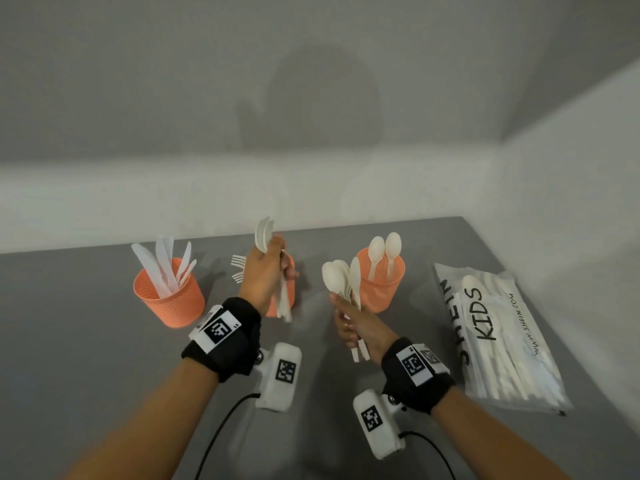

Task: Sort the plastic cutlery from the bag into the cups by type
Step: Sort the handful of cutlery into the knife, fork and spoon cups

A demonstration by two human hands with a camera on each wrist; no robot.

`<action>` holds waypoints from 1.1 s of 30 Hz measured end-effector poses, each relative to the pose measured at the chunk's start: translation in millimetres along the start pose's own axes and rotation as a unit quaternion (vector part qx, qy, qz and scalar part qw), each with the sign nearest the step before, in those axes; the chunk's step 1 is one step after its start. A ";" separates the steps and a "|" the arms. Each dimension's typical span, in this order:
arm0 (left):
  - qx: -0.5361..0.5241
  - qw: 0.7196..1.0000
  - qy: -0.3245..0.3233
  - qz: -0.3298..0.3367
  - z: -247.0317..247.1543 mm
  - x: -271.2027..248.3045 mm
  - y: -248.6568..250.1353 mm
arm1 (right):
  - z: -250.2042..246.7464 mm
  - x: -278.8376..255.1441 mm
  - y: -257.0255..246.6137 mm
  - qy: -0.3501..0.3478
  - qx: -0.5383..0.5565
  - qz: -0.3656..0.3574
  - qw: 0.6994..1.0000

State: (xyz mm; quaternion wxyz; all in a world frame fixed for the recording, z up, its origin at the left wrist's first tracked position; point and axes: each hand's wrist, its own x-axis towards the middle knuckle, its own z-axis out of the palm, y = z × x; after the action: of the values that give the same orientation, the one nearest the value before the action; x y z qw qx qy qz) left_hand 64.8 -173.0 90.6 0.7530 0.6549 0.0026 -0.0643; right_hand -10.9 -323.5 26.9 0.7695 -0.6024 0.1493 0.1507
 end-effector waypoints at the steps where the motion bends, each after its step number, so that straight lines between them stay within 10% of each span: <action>1: 0.024 1.000 -0.015 0.000 -2.9 0.0 -2.2 | -0.5 0.0 -0.8 0.000 -0.001 -0.003 1.000; 7: 0.156 0.976 -0.150 -0.037 3.0 -22.8 -21.4 | 7.7 -6.0 -8.2 -0.043 -0.059 0.013 0.997; 13: 0.200 0.971 -0.129 -0.003 19.1 -24.0 -25.0 | 12.6 -16.4 -11.0 -0.088 -0.168 0.014 0.982; 23: 0.181 0.980 -0.085 0.005 43.8 -30.2 -26.4 | -1.1 3.1 0.3 0.096 -0.454 -0.108 0.879; 33: 0.263 0.955 -0.106 0.082 45.2 -24.8 -35.8 | 2.9 -5.6 -36.5 -0.022 -0.233 -0.060 0.970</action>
State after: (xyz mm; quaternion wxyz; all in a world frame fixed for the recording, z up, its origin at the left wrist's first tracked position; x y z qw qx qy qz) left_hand 33.0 -220.0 63.9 0.5526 0.8173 -0.1479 -0.0693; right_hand -0.8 -329.3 62.1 0.6185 -0.7696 0.0569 0.1479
